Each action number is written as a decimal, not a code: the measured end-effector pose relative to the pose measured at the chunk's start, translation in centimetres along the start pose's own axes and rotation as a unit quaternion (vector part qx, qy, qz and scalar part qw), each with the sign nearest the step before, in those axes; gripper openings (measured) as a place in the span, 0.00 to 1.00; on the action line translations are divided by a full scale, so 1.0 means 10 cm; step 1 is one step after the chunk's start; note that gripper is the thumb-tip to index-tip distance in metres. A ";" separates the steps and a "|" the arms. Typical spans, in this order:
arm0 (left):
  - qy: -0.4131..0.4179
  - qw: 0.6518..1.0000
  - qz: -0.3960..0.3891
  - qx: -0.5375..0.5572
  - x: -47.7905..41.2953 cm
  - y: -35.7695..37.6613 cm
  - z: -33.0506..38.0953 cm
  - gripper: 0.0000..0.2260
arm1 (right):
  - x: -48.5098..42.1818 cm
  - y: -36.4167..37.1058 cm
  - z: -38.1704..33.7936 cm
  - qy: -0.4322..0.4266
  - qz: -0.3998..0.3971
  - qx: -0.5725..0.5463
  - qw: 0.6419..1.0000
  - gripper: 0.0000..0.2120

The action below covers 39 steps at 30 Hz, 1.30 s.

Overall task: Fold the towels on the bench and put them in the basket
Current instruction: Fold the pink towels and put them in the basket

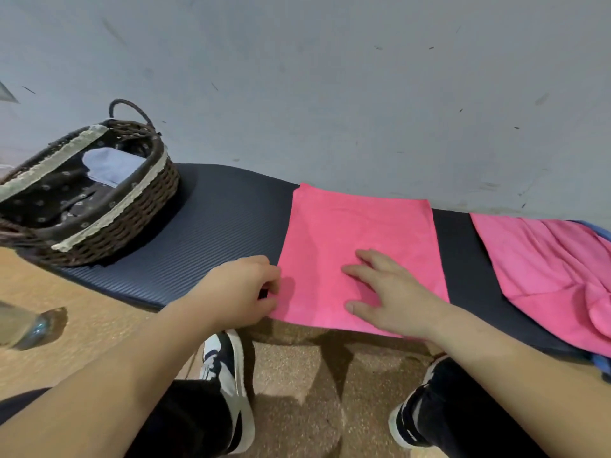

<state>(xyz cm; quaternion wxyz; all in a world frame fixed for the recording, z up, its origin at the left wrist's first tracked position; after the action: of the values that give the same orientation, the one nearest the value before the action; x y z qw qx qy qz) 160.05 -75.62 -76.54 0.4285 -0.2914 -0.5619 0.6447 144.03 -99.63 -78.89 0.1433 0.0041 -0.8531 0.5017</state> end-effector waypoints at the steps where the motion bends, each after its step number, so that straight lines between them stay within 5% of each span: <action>1: 0.006 1.000 0.025 0.007 0.03 0.02 -0.02 0.08 | 0.01 0.03 -0.01 0.000 0.009 0.000 1.000 0.39; 6: 0.101 0.994 0.029 0.006 0.12 0.25 0.03 0.29 | 0.19 0.09 0.02 -0.040 0.074 -0.021 0.996 0.36; 11: 0.122 0.987 0.086 0.049 0.08 0.31 -0.06 0.15 | 0.48 0.15 0.19 -0.049 -0.028 0.096 0.994 0.42; 19: 0.011 0.970 0.072 0.230 0.00 0.12 -0.05 0.11 | 0.66 -0.07 0.43 -0.105 0.117 0.039 0.987 0.30; 23: -0.027 0.953 0.065 0.295 0.00 0.05 -0.01 0.10 | 0.74 -0.10 0.51 -0.059 0.066 0.095 0.991 0.42; 25: -0.045 0.949 0.085 0.301 0.00 0.02 0.01 0.08 | 0.76 -0.08 0.55 -0.062 0.081 0.098 0.990 0.38; 34: -0.081 0.956 0.093 0.265 0.00 -0.04 -0.01 0.10 | 0.90 -0.51 0.59 0.034 0.108 -0.193 0.975 0.05; 39: -0.085 0.958 0.075 0.263 0.05 -0.12 0.05 0.10 | 0.97 -0.68 0.70 0.083 0.028 -0.316 0.945 0.15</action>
<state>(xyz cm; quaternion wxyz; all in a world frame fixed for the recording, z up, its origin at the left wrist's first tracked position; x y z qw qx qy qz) 159.70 -75.41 -75.24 0.3915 -0.1538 -0.3837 0.8221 134.05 -107.73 -73.83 0.1933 -0.1065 -0.9528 0.2086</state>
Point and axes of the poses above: each hand's wrist, its own x-axis away from the middle knuckle, its own y-axis out of the palm, z = x × y, the point moved 2 cm from there along -x, towards the middle knuckle, and after that the axes turned 5 degrees about -x, right-handed, at the moved point
